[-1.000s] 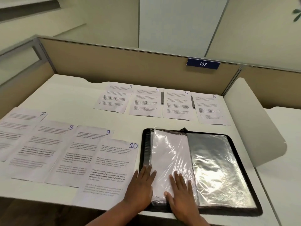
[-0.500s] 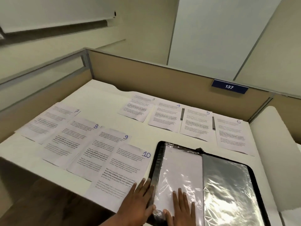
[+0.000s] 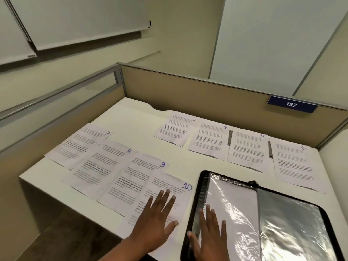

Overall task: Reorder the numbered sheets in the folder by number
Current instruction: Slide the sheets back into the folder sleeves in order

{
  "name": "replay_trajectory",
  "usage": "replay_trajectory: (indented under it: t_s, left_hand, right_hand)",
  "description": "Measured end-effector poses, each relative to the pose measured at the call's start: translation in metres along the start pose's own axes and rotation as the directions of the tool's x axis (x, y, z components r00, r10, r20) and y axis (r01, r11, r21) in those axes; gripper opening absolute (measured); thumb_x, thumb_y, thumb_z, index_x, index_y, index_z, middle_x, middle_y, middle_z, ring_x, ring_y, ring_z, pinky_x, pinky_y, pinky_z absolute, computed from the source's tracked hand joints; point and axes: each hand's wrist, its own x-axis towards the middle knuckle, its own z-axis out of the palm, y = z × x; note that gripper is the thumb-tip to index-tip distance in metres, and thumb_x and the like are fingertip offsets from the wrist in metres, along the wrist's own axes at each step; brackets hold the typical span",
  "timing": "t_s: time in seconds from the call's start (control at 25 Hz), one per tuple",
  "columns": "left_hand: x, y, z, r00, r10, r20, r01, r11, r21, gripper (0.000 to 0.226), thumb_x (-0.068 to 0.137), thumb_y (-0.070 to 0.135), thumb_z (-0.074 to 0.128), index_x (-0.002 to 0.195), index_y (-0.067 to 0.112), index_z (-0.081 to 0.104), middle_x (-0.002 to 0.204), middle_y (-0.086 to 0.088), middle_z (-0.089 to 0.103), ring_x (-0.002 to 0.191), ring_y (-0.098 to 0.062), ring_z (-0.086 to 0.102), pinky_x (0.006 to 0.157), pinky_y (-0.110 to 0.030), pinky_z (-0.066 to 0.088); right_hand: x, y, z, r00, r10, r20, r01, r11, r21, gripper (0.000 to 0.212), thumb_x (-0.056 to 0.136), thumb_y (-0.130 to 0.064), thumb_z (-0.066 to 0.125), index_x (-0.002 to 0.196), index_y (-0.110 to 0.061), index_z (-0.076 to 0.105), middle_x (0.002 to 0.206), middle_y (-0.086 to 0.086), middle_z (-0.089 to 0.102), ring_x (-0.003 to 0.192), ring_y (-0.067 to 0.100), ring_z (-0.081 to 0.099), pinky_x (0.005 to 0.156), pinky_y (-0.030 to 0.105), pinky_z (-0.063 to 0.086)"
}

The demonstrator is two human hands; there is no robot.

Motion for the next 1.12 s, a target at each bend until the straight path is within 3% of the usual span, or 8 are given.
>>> replay_trajectory:
  t_s: [0.2,0.36,0.48,0.68,0.88,1.0,1.12]
  left_hand:
    - [0.059,-0.058,0.000,0.998,0.036,-0.043,-0.039,0.997,-0.066,0.079,0.099,0.070,0.029,0.162,0.030,0.005,0.170,0.004,-0.005,0.156,-0.016,-0.005,0.121,-0.040,-0.003]
    - [0.117,-0.122,-0.008,0.994,0.099,-0.051,-0.102,0.993,-0.057,0.078,0.099,0.069,0.024,0.162,0.030,0.001,0.168,0.004,-0.011,0.156,-0.016,-0.010,0.122,-0.041,-0.003]
    - [0.168,-0.171,-0.012,0.990,0.139,0.027,-0.136,0.987,-0.087,0.078,0.100,0.067,0.027,0.161,0.030,-0.005,0.166,0.005,-0.019,0.153,-0.013,-0.020,0.126,-0.041,-0.006]
    - [0.243,-0.227,-0.012,0.977,0.190,0.094,-0.182,0.980,-0.083,0.077,0.102,0.062,0.030,0.162,0.023,0.002,0.168,-0.001,-0.011,0.156,-0.018,-0.011,0.126,-0.042,-0.004]
    - [0.331,-0.266,0.008,0.994,0.062,0.085,-0.042,0.975,-0.220,0.083,0.100,0.056,0.044,0.162,0.012,0.010,0.169,-0.009,0.002,0.157,-0.025,0.003,0.126,-0.042,0.009]
    - [0.385,-0.284,0.023,0.996,-0.066,0.055,0.080,0.943,-0.324,0.086,0.098,0.060,0.043,0.159,0.004,0.019,0.168,-0.015,0.011,0.156,-0.029,0.008,0.126,-0.043,0.008]
    - [0.420,-0.286,0.033,0.992,-0.129,-0.003,0.122,0.941,-0.315,0.090,0.093,0.069,0.032,0.158,0.006,0.026,0.168,-0.012,0.016,0.156,-0.027,0.009,0.126,-0.045,0.004]
  right_hand:
    - [0.078,-0.038,-0.004,0.998,-0.016,-0.056,0.017,1.000,0.013,0.077,0.101,-0.067,0.027,0.165,-0.026,0.011,0.173,0.000,0.000,0.159,0.019,-0.001,0.124,0.051,0.000]
    - [0.151,-0.076,0.000,0.996,0.047,-0.070,-0.044,0.998,0.045,0.077,0.102,-0.065,0.028,0.165,-0.024,0.010,0.172,-0.001,-0.007,0.158,0.017,-0.009,0.126,0.049,-0.006]
    - [0.206,-0.099,0.014,0.995,0.094,-0.038,-0.093,0.995,0.025,0.078,0.102,-0.065,0.026,0.165,-0.024,0.003,0.171,0.000,-0.013,0.157,0.016,-0.015,0.126,0.050,-0.010]
    - [0.277,-0.121,0.044,0.984,0.177,0.004,-0.177,0.978,0.114,0.080,0.100,-0.065,0.024,0.165,-0.019,0.010,0.172,0.003,-0.006,0.159,0.020,-0.004,0.128,0.048,0.000]
    - [0.344,-0.118,0.069,0.970,0.242,0.013,-0.238,0.939,0.248,0.075,0.104,-0.046,0.049,0.163,-0.012,0.018,0.172,0.008,0.006,0.158,0.023,0.010,0.124,0.025,0.004]
    - [0.381,-0.108,0.082,0.941,0.329,-0.083,-0.295,0.914,0.279,0.071,0.102,-0.047,0.048,0.159,-0.009,0.031,0.168,0.012,0.023,0.152,0.027,0.027,0.124,0.034,0.021]
    - [0.399,-0.103,0.096,0.903,0.381,-0.201,-0.328,0.910,0.252,0.068,0.099,-0.049,0.051,0.153,-0.008,0.043,0.161,0.012,0.039,0.146,0.027,0.038,0.119,0.042,0.033]
